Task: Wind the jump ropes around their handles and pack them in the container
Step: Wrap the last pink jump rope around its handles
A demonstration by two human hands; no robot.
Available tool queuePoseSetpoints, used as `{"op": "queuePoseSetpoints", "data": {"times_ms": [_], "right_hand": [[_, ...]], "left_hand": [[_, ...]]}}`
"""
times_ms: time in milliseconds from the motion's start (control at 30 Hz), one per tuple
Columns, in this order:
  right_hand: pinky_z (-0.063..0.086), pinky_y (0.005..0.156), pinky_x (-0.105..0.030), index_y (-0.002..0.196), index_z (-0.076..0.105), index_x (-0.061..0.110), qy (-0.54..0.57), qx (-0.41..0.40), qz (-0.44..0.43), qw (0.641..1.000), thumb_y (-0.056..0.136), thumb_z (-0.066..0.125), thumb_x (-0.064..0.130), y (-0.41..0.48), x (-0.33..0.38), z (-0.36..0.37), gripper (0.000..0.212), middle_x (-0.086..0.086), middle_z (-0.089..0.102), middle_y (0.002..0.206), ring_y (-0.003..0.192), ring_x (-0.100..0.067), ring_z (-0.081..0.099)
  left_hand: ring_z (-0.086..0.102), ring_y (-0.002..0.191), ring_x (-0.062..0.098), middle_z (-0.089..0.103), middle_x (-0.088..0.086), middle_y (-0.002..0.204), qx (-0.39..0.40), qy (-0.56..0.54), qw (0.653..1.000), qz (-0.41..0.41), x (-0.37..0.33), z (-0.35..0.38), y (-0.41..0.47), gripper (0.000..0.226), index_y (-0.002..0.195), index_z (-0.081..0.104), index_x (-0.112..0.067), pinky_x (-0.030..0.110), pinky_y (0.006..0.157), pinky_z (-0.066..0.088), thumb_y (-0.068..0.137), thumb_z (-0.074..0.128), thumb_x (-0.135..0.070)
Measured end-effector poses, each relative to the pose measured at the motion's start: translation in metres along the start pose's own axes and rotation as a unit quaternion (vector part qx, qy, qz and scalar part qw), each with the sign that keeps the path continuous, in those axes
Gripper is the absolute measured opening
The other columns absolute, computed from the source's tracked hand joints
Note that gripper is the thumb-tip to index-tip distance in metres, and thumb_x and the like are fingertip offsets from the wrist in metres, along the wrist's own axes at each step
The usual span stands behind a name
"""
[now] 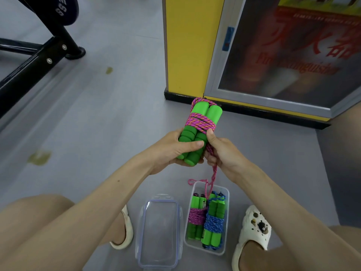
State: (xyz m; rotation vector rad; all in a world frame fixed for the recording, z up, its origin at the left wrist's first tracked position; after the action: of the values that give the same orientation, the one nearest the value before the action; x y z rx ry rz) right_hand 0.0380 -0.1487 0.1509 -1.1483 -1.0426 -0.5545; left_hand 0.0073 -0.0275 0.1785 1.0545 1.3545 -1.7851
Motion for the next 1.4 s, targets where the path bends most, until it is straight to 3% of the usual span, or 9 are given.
{"op": "queuePoseSetpoints", "data": {"times_ms": [200,567,633,733,933,1100,1200,1267,1400], "right_hand": [[0.028,0.044,-0.022,0.093,0.060,0.012,0.019,-0.008,0.070,0.997,0.089,0.042,0.062,0.004,-0.016,0.002,0.054,0.000,0.045,0.060,0.049,-0.009,0.038],[0.033,0.036,-0.020,0.107,0.066,0.015,0.165,-0.064,0.080,0.981,0.085,0.042,0.068,0.004,-0.024,0.008,0.062,-0.015,0.058,0.095,0.058,-0.016,0.047],[0.045,0.046,-0.025,0.110,0.066,0.013,0.165,-0.086,0.092,0.978,0.082,0.045,0.068,0.005,-0.027,0.007,0.066,-0.022,0.061,0.103,0.068,-0.026,0.057],[0.051,0.091,-0.054,0.103,0.069,0.014,0.154,-0.113,0.101,0.976,0.081,0.048,0.068,0.005,-0.028,0.004,0.062,-0.025,0.064,0.116,0.106,-0.042,0.062],[0.057,0.069,-0.038,0.108,0.067,0.012,0.168,-0.057,0.093,0.980,0.089,0.043,0.059,0.003,-0.015,0.003,0.056,-0.016,0.071,0.102,0.086,-0.027,0.069],[0.038,0.101,-0.058,0.100,0.072,0.009,0.083,-0.054,0.053,0.994,0.062,0.058,0.077,-0.003,-0.004,0.006,0.079,-0.033,0.054,0.124,0.105,-0.048,0.056],[0.050,0.071,-0.041,0.097,0.071,0.006,0.038,-0.049,0.050,0.997,0.068,0.055,0.076,-0.005,-0.001,0.005,0.077,-0.025,0.065,0.089,0.069,-0.032,0.054],[0.037,0.048,-0.024,0.095,0.067,0.005,0.001,-0.043,0.057,0.997,0.082,0.049,0.066,-0.004,0.002,0.000,0.065,-0.006,0.050,0.064,0.051,-0.012,0.041],[0.034,0.046,-0.022,0.098,0.063,0.005,-0.025,-0.016,0.066,0.997,0.087,0.044,0.063,-0.003,0.011,-0.009,0.062,-0.001,0.050,0.062,0.050,-0.009,0.041]], "left_hand": [[0.071,0.082,0.024,0.070,0.014,0.102,-0.096,0.046,0.994,0.017,0.018,0.004,0.005,0.032,0.117,0.052,-0.014,0.034,0.066,0.059,0.089,0.066,-0.019],[0.072,0.067,0.030,0.068,0.012,0.099,-0.094,0.153,0.984,0.015,0.008,0.010,0.009,0.035,0.116,0.047,-0.017,0.039,0.057,0.059,0.091,0.060,-0.038],[0.071,0.066,0.033,0.067,0.012,0.099,-0.089,0.183,0.979,0.003,0.010,0.010,0.010,0.040,0.119,0.045,-0.016,0.038,0.059,0.058,0.091,0.058,-0.042],[0.070,0.065,0.035,0.068,0.016,0.095,-0.070,0.175,0.982,-0.009,0.012,0.014,0.008,0.042,0.120,0.040,-0.016,0.038,0.057,0.057,0.092,0.058,-0.042],[0.070,0.067,0.039,0.070,0.018,0.093,-0.051,0.102,0.993,0.013,0.010,0.016,0.003,0.043,0.122,0.035,-0.018,0.034,0.053,0.056,0.092,0.061,-0.033],[0.072,0.073,0.035,0.072,0.013,0.097,-0.027,0.026,0.999,0.028,0.012,0.014,-0.001,0.040,0.123,0.040,-0.019,0.037,0.062,0.057,0.091,0.063,-0.028],[0.072,0.077,0.036,0.073,0.011,0.095,-0.032,0.002,0.999,0.025,0.018,0.013,0.000,0.039,0.124,0.044,-0.016,0.035,0.063,0.057,0.091,0.062,-0.026],[0.071,0.079,0.038,0.073,0.011,0.094,-0.039,-0.012,0.999,0.025,0.018,0.011,0.001,0.037,0.123,0.047,-0.014,0.035,0.065,0.058,0.091,0.063,-0.022],[0.071,0.079,0.040,0.072,0.011,0.094,-0.045,-0.014,0.998,0.032,0.010,0.004,0.003,0.031,0.119,0.052,-0.016,0.037,0.067,0.059,0.090,0.064,-0.018]]}}
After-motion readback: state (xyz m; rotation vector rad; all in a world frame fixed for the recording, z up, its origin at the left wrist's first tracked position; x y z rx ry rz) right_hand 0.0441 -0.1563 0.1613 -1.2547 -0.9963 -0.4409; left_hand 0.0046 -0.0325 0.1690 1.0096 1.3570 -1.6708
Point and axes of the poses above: each hand's wrist, its own y-axis towards the middle knuckle, its own z-axis out of the palm, x = y × z, the point moved 6 cm from there along y, towards the middle knuckle
